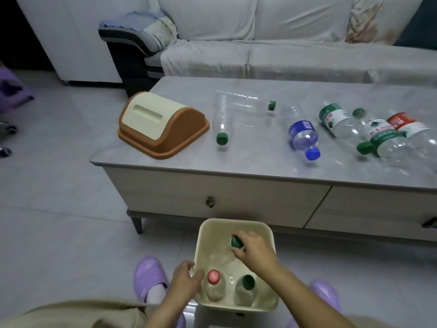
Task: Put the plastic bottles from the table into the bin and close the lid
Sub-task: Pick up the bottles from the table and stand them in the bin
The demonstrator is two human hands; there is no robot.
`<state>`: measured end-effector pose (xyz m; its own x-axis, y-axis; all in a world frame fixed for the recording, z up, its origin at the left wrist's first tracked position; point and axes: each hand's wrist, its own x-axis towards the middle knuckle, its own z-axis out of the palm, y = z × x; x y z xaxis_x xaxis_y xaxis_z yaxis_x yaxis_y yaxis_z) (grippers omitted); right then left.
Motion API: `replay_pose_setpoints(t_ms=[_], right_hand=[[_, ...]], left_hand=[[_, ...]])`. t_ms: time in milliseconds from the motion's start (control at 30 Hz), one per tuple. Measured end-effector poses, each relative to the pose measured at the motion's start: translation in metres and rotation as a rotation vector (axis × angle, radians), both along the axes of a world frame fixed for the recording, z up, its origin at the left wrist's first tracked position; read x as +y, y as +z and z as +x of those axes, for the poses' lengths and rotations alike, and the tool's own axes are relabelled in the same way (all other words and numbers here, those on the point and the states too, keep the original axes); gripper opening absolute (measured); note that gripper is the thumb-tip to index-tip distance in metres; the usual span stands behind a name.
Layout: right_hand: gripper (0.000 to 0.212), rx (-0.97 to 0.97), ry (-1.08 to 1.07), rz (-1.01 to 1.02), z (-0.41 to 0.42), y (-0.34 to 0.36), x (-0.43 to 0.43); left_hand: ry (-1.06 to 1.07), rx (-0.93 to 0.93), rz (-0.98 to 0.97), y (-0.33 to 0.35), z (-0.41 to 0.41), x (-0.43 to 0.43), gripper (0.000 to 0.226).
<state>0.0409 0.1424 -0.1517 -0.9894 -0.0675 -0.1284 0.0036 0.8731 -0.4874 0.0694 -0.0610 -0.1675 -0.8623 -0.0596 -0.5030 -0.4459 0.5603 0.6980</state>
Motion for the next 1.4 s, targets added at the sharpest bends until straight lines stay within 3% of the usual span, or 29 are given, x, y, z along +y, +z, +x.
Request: replay_pose_setpoints(t_ms=[200, 433, 500, 567, 633, 667, 733, 833, 900, 967, 1033, 1133, 1300, 1400], right_hand=[[0.036, -0.235, 0.049, 0.022, -0.033, -0.049, -0.046], [0.051, -0.293, 0.008, 0.011, -0.032, -0.045, -0.041], [0.043, -0.151, -0.018, 0.054, -0.032, -0.019, -0.035], [0.029, 0.232, -0.061, 0.0, -0.036, 0.023, -0.035], [0.031, 0.678, -0.107, -0.024, -0.054, 0.072, -0.035], [0.031, 0.812, -0.143, -0.03, -0.068, 0.095, -0.036], [0.029, 0.803, -0.227, 0.004, -0.107, 0.131, -0.034], [0.06, 0.477, -0.372, 0.128, -0.165, 0.149, -0.029], [0.077, 0.32, -0.353, 0.134, -0.186, 0.149, -0.027], [0.073, 0.29, -0.288, 0.191, -0.196, 0.145, -0.022], [0.06, 0.391, -0.265, 0.23, -0.191, 0.151, -0.015], [0.042, 0.725, -0.293, 0.178, -0.165, 0.176, 0.0], [0.039, 1.055, -0.185, -0.179, -0.088, 0.229, 0.025], [0.035, 1.142, -0.093, -0.226, -0.031, 0.25, 0.027]], left_hand=[[0.005, -0.025, 0.067, -0.03, 0.021, -0.012, 0.025], [0.031, -0.029, 0.089, -0.048, 0.022, -0.005, 0.022], [0.028, -0.02, 0.076, -0.047, 0.022, -0.003, 0.022], [0.033, -0.014, 0.072, -0.048, 0.024, -0.002, 0.023], [0.03, -0.002, 0.065, -0.048, 0.023, -0.002, 0.023], [0.03, 0.007, 0.068, -0.049, 0.023, -0.003, 0.023], [0.014, 0.013, 0.07, -0.051, 0.023, -0.004, 0.02], [0.008, 0.006, 0.093, -0.054, 0.022, -0.006, 0.02], [0.011, 0.01, 0.095, -0.058, 0.022, -0.008, 0.026], [-0.018, 0.002, 0.106, -0.049, 0.023, -0.007, 0.015], [-0.05, -0.001, 0.097, -0.045, 0.023, -0.007, 0.015], [-0.038, 0.017, 0.099, -0.048, 0.023, -0.008, 0.018], [-0.016, 0.052, 0.098, -0.054, 0.023, -0.006, 0.008], [-0.003, 0.032, 0.065, -0.05, 0.02, -0.001, 0.011]])
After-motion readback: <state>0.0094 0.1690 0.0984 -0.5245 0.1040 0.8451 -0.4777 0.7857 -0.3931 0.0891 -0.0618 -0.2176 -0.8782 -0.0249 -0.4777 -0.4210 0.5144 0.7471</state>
